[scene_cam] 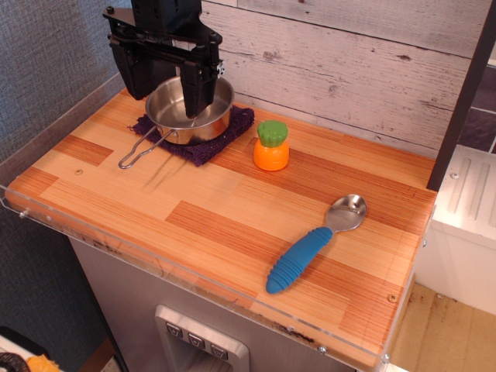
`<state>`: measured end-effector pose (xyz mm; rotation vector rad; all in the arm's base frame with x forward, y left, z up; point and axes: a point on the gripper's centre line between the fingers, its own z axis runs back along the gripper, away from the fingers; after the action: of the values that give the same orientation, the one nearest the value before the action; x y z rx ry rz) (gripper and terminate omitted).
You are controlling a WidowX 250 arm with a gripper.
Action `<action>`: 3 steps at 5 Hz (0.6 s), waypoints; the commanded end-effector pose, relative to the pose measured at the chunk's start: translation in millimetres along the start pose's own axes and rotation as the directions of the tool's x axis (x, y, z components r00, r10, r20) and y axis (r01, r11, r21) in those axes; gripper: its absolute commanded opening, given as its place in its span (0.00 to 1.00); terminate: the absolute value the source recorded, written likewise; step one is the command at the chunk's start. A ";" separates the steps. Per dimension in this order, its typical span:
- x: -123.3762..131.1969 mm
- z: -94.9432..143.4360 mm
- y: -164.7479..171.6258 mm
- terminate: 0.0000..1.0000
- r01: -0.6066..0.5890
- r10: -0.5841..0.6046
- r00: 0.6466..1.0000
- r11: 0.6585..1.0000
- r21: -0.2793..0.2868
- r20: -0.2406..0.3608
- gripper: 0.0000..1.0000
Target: Move and place the spoon to the right side of the silver vessel.
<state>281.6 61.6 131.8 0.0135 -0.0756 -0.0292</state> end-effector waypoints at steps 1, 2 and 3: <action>0.0 0.0 0.0 0.00 0.000 0.000 1.000 1.000 0.000 0.000 1.00; -9.3 -13.6 -39.8 0.00 0.013 -0.013 1.000 0.999 -0.044 0.008 1.00; -18.1 -25.9 -67.9 0.00 0.026 -0.026 1.000 0.997 -0.071 0.007 1.00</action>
<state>260.4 -4.6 90.0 -0.0603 -0.0329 -0.0494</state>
